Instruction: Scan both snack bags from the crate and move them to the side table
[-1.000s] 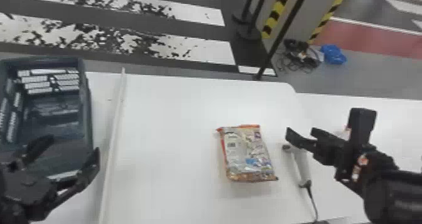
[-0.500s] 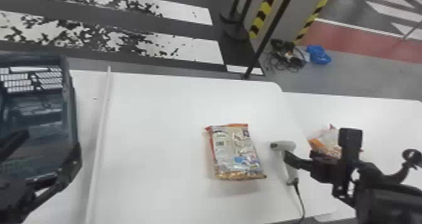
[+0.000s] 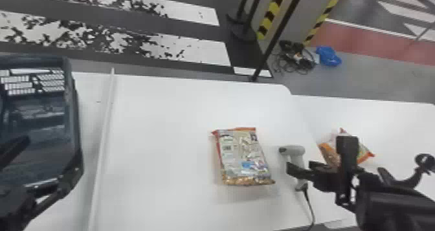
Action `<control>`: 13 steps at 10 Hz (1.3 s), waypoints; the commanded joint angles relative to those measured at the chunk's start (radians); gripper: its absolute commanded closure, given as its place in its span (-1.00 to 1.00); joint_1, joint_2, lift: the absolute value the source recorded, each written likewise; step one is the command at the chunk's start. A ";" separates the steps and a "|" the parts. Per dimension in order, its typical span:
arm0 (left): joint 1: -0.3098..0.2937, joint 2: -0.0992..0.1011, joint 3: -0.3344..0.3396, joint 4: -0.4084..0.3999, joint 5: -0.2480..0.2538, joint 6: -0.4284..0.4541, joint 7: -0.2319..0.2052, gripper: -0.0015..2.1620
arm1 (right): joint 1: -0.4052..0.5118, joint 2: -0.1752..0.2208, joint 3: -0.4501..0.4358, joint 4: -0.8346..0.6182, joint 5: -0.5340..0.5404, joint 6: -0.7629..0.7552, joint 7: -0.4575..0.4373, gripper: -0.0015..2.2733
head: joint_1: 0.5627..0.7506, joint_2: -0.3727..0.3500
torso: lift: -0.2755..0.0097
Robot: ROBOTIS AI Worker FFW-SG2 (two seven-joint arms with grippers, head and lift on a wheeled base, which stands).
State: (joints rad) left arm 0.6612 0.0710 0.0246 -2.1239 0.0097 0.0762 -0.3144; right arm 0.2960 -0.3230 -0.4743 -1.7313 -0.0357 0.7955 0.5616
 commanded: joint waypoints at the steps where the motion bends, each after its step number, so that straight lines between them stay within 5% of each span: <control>1: 0.000 0.001 0.000 0.001 0.001 0.000 0.000 -0.88 | -0.029 -0.016 0.014 0.055 0.007 -0.005 0.020 -0.54 | 0.41 -0.94 | 0.41; 4: 0.005 0.001 0.000 -0.001 0.000 0.000 0.000 -0.88 | -0.054 -0.019 0.025 0.076 0.030 0.023 0.020 0.88 | 0.41 -0.94 | 0.41; 9: 0.012 0.001 0.002 -0.004 -0.002 0.000 0.000 -0.87 | -0.015 0.004 -0.006 -0.024 0.002 0.057 -0.006 0.99 | 0.41 -0.94 | 0.41; 13: 0.011 0.000 0.000 -0.004 -0.002 0.000 -0.002 -0.87 | 0.106 0.101 -0.012 -0.349 -0.044 0.173 -0.016 0.98 | 0.41 -0.94 | 0.41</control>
State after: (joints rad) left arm 0.6723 0.0706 0.0235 -2.1282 0.0076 0.0760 -0.3157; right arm 0.3866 -0.2334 -0.4907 -2.0376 -0.0713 0.9554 0.5462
